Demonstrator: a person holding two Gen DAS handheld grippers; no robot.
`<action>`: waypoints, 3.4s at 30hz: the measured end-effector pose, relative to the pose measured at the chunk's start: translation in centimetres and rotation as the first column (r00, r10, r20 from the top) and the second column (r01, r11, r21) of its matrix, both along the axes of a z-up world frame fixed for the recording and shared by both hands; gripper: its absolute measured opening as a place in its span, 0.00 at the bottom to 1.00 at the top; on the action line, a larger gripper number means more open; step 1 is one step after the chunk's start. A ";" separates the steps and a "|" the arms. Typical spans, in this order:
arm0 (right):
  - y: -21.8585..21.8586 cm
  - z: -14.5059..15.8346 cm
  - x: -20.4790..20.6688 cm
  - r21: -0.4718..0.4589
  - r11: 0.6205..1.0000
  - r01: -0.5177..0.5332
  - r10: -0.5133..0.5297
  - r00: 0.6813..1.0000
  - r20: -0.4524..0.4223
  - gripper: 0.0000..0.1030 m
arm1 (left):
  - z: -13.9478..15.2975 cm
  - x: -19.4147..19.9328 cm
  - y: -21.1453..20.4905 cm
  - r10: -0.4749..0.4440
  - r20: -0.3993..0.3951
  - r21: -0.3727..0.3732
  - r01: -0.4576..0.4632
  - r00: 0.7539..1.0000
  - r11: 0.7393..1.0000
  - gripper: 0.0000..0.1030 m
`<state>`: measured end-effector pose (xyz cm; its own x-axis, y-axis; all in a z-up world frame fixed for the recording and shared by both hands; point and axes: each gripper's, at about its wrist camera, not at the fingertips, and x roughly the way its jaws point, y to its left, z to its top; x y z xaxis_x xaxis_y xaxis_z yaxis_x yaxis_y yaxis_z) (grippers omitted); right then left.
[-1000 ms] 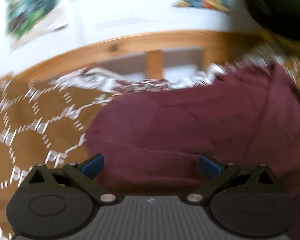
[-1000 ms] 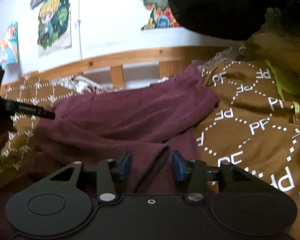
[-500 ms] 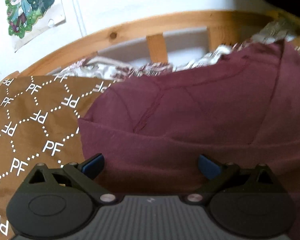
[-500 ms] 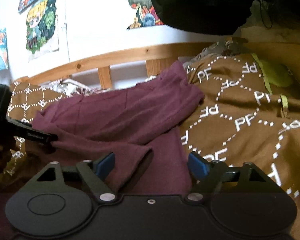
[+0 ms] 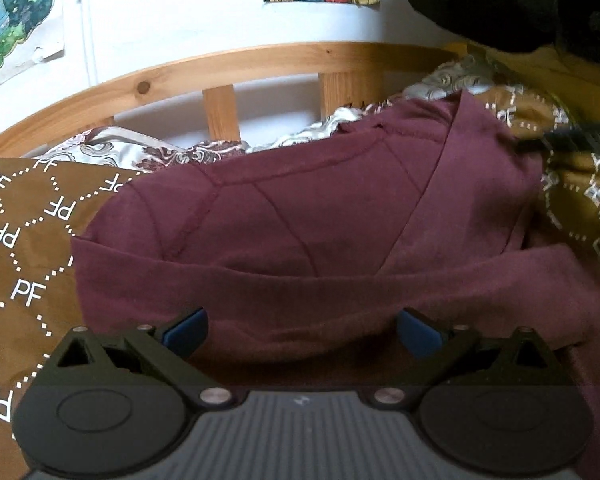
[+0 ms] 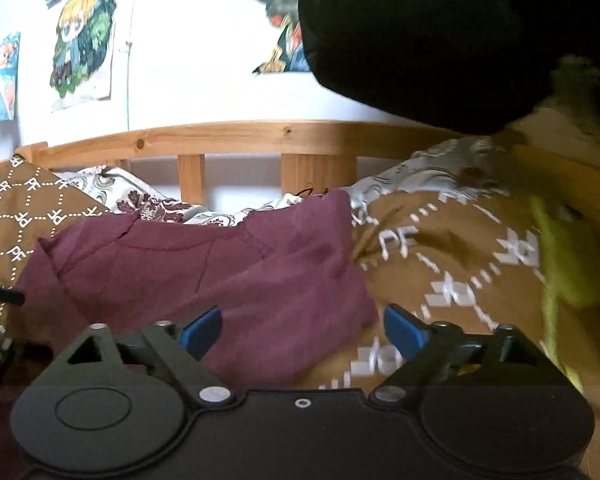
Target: Fold small clothes
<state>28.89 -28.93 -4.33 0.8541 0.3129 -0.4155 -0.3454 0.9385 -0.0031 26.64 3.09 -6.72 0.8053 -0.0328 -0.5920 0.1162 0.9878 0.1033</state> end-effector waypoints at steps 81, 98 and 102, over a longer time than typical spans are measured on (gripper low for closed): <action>2.1 -6.5 -26.5 -0.504 0.828 -0.244 0.186 0.969 -0.164 0.99 | 2.6 -19.0 -1.3 -0.026 -0.211 -0.093 0.007 0.977 0.996 0.99; 3.6 -7.1 -24.2 -0.405 0.883 -0.240 0.207 0.971 -0.124 0.62 | 2.3 -19.8 -6.4 -0.280 -0.186 -0.097 0.266 0.942 0.959 0.99; 3.9 -6.6 -23.9 -0.314 0.912 -0.263 0.222 0.962 -0.161 0.30 | 1.5 -19.8 -7.8 -0.271 -0.210 0.004 0.277 0.940 0.961 0.99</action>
